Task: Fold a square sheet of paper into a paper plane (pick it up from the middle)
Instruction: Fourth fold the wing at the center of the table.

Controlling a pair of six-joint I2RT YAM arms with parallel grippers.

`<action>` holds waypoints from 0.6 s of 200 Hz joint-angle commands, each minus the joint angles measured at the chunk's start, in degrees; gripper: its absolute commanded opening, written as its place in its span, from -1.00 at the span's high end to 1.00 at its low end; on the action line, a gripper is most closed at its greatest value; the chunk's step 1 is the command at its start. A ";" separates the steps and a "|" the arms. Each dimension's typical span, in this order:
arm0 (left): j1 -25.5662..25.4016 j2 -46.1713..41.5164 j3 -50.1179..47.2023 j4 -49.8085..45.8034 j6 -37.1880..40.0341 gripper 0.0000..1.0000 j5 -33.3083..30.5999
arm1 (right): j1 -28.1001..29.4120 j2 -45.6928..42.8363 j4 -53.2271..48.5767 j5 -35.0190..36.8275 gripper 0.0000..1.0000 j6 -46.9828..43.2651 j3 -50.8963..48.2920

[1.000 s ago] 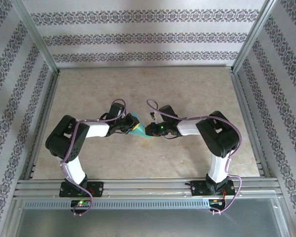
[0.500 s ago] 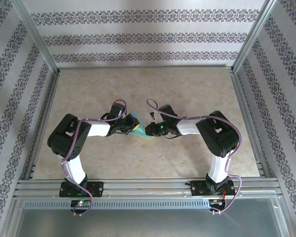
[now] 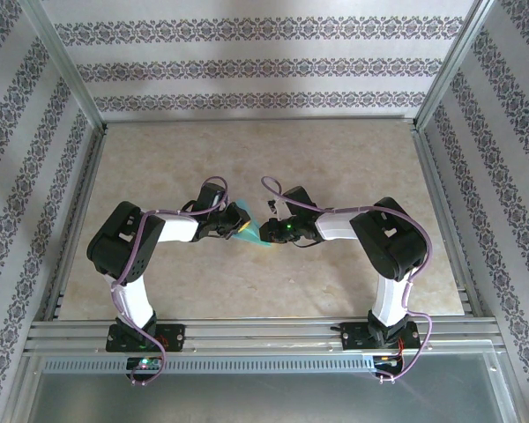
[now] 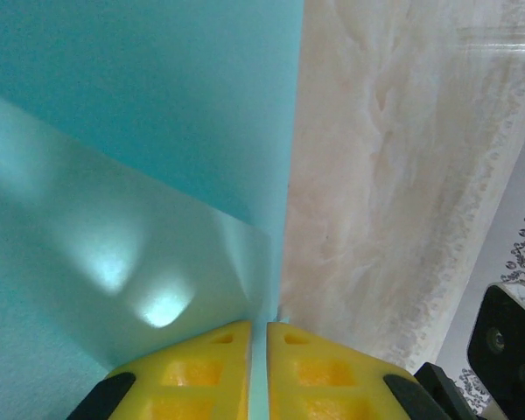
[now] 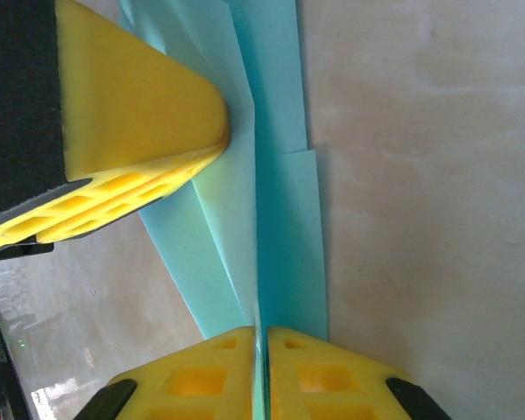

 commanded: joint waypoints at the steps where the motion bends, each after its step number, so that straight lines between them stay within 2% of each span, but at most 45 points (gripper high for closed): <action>1: -0.71 0.54 1.28 1.12 1.79 0.74 0.79 | 0.23 2.47 -7.92 1.41 0.71 -0.37 -1.18; 94: -0.67 -2.64 1.59 1.60 5.69 0.73 1.64 | -0.52 2.88 -7.92 1.35 0.80 -0.19 -1.18; 120: -0.63 -4.39 0.94 0.63 6.48 0.67 0.56 | -0.62 3.04 -7.83 1.44 0.83 -0.19 -1.26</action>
